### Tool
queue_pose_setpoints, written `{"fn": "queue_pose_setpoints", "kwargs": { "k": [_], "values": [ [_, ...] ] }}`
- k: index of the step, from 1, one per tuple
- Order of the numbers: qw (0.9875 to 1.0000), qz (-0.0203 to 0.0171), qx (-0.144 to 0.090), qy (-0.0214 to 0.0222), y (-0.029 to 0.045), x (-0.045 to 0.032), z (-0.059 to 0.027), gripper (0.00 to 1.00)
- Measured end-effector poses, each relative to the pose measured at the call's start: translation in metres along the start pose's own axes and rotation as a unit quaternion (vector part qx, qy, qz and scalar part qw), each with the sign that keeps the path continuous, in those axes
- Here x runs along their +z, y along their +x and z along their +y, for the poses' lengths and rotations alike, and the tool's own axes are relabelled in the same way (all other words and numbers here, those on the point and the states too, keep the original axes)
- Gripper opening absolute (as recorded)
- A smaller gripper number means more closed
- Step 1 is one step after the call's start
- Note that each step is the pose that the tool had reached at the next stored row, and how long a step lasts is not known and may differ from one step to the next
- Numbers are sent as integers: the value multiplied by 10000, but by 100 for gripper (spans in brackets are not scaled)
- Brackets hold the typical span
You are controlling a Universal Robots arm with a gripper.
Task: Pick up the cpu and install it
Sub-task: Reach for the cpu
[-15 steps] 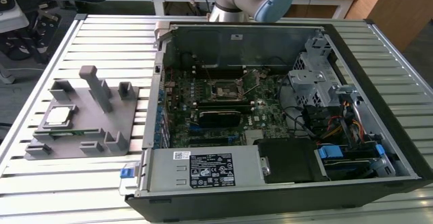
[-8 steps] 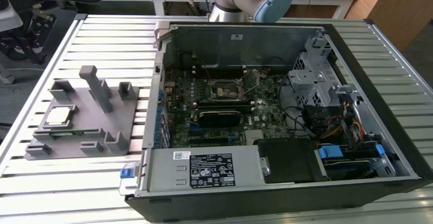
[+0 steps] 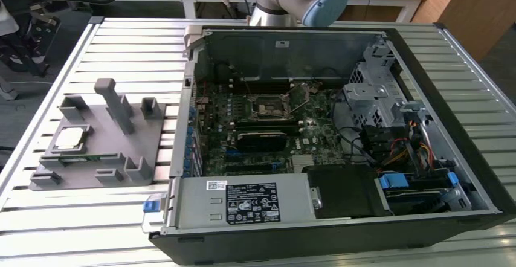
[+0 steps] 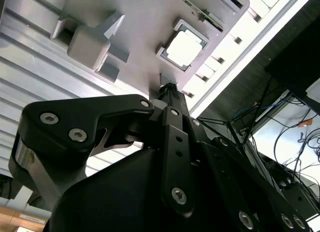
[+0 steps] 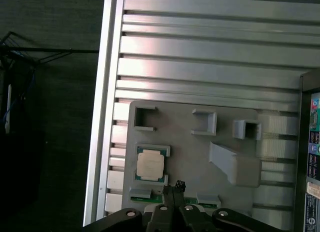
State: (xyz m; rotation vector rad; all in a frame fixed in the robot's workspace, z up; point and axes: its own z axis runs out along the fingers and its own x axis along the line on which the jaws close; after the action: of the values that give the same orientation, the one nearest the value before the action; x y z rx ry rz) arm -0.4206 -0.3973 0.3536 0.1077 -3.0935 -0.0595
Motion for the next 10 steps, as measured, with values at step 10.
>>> {"fn": "queue_pose_setpoints", "kwargs": {
  "k": [10],
  "values": [
    [10000, 0, -1, 0, 165, 15, 11, 11]
  ]
}}
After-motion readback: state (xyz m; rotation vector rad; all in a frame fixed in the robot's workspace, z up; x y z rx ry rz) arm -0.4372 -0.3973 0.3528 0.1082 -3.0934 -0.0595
